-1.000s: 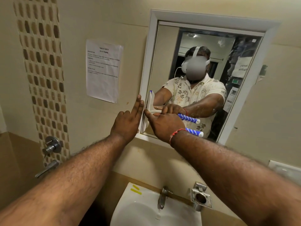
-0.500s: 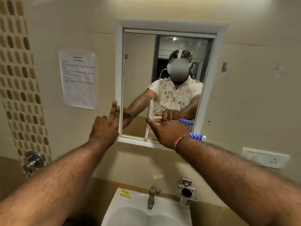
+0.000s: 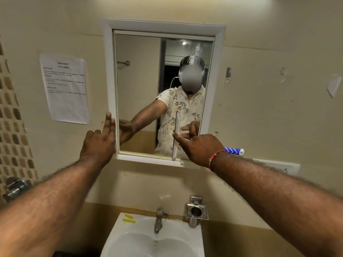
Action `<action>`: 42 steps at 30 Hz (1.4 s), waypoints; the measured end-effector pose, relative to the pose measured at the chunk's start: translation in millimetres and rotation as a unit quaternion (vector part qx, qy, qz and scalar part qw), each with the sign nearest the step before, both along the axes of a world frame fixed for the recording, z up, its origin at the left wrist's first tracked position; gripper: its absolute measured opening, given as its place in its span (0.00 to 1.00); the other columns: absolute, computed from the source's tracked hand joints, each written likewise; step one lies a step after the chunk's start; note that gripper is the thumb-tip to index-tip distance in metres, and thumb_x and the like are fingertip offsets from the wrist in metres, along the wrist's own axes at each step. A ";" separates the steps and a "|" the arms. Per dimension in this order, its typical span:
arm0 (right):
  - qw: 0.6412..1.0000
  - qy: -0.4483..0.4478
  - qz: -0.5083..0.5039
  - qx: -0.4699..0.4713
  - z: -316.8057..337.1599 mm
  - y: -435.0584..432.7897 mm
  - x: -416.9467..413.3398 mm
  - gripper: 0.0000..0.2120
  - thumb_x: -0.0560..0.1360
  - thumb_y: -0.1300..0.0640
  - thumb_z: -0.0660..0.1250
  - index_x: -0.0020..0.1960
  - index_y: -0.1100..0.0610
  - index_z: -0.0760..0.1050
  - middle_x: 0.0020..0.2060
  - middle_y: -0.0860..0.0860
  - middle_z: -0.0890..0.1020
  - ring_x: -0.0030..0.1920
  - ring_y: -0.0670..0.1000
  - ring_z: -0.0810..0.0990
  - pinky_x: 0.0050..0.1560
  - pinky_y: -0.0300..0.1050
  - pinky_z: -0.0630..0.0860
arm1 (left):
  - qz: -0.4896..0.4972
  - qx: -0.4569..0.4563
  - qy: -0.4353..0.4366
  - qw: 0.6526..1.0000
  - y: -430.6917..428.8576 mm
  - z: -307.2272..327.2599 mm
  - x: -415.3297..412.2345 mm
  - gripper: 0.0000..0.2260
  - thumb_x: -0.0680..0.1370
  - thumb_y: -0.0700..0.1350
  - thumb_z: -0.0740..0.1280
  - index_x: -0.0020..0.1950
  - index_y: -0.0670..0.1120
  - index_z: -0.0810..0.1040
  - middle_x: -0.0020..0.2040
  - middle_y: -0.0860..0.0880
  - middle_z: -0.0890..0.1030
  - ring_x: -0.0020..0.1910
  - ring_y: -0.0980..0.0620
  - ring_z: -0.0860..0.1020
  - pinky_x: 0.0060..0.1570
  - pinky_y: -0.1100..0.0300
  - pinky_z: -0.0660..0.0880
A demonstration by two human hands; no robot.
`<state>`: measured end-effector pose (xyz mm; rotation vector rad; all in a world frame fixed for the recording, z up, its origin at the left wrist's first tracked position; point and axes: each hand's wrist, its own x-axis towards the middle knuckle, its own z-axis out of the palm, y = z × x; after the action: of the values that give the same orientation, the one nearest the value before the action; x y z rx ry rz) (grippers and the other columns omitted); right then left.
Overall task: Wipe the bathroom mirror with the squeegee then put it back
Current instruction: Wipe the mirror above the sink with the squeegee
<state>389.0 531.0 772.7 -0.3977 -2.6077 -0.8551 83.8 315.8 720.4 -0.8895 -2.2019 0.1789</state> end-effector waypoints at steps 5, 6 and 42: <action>0.999 -0.007 -0.034 -0.005 -0.2 14.7 16.2 0.35 0.85 0.51 0.60 0.86 0.41 0.46 0.39 0.55 0.83 0.25 0.54 0.69 0.31 0.46 0.75 | -0.003 0.021 -0.054 0.998 0.9 -1.9 -0.5 0.53 0.72 0.46 0.81 0.87 0.34 0.53 0.88 0.30 0.45 0.42 0.37 0.80 0.43 0.45 0.74; 0.999 -0.008 -0.038 -0.009 -0.4 17.0 20.1 0.36 0.85 0.51 0.61 0.86 0.41 0.46 0.34 0.53 0.80 0.25 0.54 0.69 0.31 0.47 0.77 | -0.007 0.025 -0.060 0.998 0.9 -1.5 -0.1 0.53 0.71 0.45 0.82 0.87 0.34 0.54 0.88 0.30 0.45 0.42 0.36 0.80 0.43 0.45 0.74; 0.848 0.433 -0.012 -0.305 50.5 -54.4 -1.3 0.26 0.87 0.45 0.54 0.83 0.31 0.56 0.35 0.53 0.83 0.35 0.56 0.80 0.39 0.56 0.80 | -0.213 0.101 -0.006 0.972 -34.9 154.8 14.4 0.61 0.75 0.73 0.73 0.89 0.41 0.42 0.90 0.39 0.48 0.88 0.36 0.54 0.84 0.44 0.38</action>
<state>387.7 476.6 823.1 -0.7661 -1.9168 0.2006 98.2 280.8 875.2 -1.2201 -1.9432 -0.2522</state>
